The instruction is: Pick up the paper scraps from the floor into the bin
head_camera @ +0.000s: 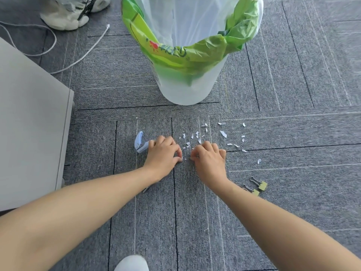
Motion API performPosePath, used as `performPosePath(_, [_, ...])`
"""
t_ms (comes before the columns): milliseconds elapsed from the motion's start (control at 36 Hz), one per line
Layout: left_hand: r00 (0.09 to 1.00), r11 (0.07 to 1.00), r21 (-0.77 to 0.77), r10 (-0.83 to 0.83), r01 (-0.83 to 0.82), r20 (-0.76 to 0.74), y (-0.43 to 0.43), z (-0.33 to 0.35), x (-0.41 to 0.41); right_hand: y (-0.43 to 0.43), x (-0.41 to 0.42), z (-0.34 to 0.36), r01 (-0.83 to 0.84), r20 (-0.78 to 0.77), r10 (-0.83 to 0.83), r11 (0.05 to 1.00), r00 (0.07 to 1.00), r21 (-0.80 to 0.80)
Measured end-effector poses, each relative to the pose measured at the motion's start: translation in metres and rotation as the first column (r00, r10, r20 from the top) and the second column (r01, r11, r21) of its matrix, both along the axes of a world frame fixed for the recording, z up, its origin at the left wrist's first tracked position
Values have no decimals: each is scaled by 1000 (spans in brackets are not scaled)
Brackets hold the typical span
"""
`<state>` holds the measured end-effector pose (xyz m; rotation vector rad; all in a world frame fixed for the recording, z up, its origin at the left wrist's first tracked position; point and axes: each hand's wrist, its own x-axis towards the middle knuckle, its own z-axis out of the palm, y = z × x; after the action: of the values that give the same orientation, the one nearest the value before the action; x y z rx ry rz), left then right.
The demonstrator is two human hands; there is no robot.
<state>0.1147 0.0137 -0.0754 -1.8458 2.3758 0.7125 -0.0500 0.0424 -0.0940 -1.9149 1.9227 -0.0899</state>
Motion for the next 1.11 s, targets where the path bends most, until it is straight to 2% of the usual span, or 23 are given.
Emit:
performPosePath(250, [997,997,-11,-75,75,-25,-6,1,-1,-8,-8,3,152,55,-151,988,987,-8])
performPosePath(667, [989,988,-21,-150,150,-7,-7,-8,2,-26,-2,5,142,16,-143,990,990,22])
performPosePath(889, [999,998,-55,-25,24,-25,-19,-8,-6,-23,-3,4,52,-45,-53,998,998,-18])
performPosePath(1111, [1000,999,-49,-11,10,-14,-26,-13,-13,-21,-15,0,181,12,-181,983,983,-14])
